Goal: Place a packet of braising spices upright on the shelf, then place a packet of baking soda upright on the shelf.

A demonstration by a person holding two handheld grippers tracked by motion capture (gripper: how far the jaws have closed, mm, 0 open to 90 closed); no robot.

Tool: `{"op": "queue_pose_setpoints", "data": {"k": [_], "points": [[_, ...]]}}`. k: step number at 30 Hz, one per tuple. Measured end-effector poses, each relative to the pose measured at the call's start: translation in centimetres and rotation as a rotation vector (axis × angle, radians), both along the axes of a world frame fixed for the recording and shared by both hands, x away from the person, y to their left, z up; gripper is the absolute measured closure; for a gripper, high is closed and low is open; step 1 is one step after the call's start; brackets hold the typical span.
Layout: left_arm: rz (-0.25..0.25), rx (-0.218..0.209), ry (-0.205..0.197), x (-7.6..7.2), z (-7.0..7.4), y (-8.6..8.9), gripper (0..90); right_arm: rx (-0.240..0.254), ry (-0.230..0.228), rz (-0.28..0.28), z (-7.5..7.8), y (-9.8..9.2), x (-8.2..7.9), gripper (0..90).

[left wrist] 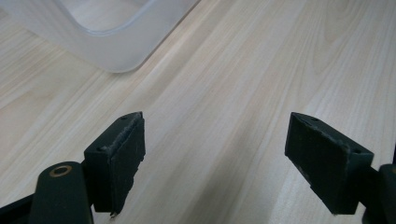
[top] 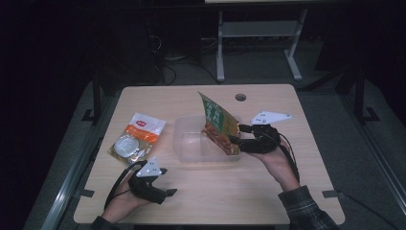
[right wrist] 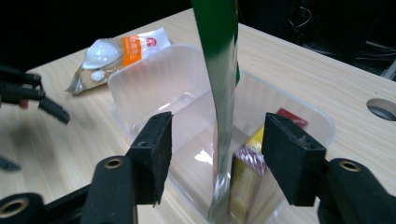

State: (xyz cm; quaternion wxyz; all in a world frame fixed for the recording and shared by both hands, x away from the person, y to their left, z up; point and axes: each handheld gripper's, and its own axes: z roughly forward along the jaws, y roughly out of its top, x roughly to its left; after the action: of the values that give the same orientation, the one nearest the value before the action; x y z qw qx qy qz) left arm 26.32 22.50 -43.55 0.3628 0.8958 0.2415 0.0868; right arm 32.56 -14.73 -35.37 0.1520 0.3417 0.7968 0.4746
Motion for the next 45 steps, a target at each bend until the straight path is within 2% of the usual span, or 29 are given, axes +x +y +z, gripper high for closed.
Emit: {"op": "queue_pose_setpoints", "data": {"k": [8, 14, 18, 25, 31, 34, 40, 45], "points": [[0.029, -0.006, -0.010, 0.3, 0.2, 0.8, 19.8, -0.043, 0.001, 0.055, -0.7, -1.7, -1.9, 39.4], [0.054, 0.002, -0.013, 0.6, 0.3, 1.5, 19.8, -0.072, 0.017, 0.081, -2.4, -2.8, -3.1, 39.0], [0.095, 0.002, -0.014, 0.9, 0.5, 2.1, 19.8, -0.092, 0.052, 0.089, -3.8, -3.4, -3.8, 36.6], [0.179, -0.006, -0.036, 1.9, 0.9, 3.8, 19.8, -0.098, 0.115, 0.097, -5.8, -4.3, -5.1, 34.8], [0.270, 0.018, -0.088, 3.6, 1.8, 6.0, 19.7, -0.105, 0.150, 0.123, -7.7, -4.7, -5.9, 32.0], [0.336, 0.005, -0.091, 4.8, 2.1, 7.2, 19.2, -0.103, 0.168, 0.140, -8.4, -4.6, -6.1, 30.3], [0.437, 0.020, -0.092, 7.4, 2.4, 9.6, 19.2, -0.111, 0.172, 0.146, -8.8, -4.5, -5.9, 30.2], [0.527, 0.023, -0.081, 9.9, 1.9, 11.5, 19.2, -0.111, 0.181, 0.141, -8.9, -4.5, -5.8, 30.2]]}}
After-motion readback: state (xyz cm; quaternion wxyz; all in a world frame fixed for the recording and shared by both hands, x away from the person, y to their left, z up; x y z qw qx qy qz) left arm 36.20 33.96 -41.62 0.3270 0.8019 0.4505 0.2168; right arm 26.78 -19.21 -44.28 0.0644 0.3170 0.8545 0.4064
